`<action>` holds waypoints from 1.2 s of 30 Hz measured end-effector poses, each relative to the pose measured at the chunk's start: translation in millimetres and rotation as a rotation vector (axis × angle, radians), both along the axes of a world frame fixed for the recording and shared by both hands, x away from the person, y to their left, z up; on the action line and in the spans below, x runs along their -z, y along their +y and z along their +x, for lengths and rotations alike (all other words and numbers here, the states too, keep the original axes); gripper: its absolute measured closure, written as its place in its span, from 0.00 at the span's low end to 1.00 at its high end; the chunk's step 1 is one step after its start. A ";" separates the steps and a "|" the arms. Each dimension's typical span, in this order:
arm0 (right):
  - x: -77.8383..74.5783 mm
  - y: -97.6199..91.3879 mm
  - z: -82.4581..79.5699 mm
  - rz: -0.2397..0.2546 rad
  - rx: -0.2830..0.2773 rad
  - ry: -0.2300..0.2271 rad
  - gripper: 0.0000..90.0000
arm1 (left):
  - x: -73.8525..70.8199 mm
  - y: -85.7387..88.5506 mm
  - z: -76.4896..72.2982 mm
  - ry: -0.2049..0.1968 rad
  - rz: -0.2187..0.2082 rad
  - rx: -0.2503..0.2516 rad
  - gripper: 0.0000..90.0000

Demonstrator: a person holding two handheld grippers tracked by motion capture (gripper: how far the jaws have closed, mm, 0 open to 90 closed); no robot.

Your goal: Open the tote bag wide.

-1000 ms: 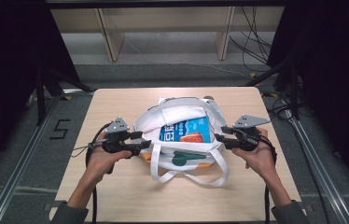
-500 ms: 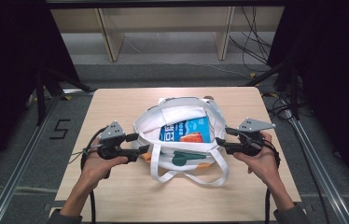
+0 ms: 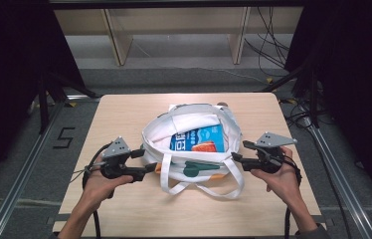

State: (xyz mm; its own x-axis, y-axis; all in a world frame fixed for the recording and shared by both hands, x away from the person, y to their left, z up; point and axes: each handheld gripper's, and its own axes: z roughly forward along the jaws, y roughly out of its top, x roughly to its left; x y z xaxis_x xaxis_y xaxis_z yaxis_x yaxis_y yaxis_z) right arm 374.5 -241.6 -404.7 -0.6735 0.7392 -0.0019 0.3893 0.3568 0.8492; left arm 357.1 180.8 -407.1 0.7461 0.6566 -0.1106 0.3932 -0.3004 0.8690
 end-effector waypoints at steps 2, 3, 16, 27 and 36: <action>2.4 -0.4 -2.2 0.002 -0.013 -0.021 0.43 | 2.7 -0.2 -2.6 0.004 -0.008 -0.002 0.34; 2.4 0.4 -5.0 0.002 -0.005 -0.004 0.43 | 3.5 -0.3 -3.4 -0.002 -0.010 0.003 0.33; 8.5 1.0 -16.3 0.005 -0.012 -0.030 0.35 | 9.0 -3.0 -18.9 -0.021 -0.003 0.038 0.27; 13.5 4.2 -26.7 -0.011 -0.022 -0.038 0.34 | 16.3 -5.9 -25.8 -0.013 -0.004 0.046 0.21; 16.6 5.3 -40.5 -0.011 -0.031 -0.042 0.34 | 21.5 -9.2 -34.5 -0.008 0.000 0.065 0.18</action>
State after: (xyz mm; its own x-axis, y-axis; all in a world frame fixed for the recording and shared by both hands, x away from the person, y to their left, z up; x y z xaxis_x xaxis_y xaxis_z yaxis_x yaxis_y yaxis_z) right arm 334.0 -236.3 -421.3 -0.6950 0.7180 -0.0391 0.3417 0.3776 0.8606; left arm 322.6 171.5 -428.6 0.7878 0.6070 -0.1047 0.3661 -0.3247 0.8721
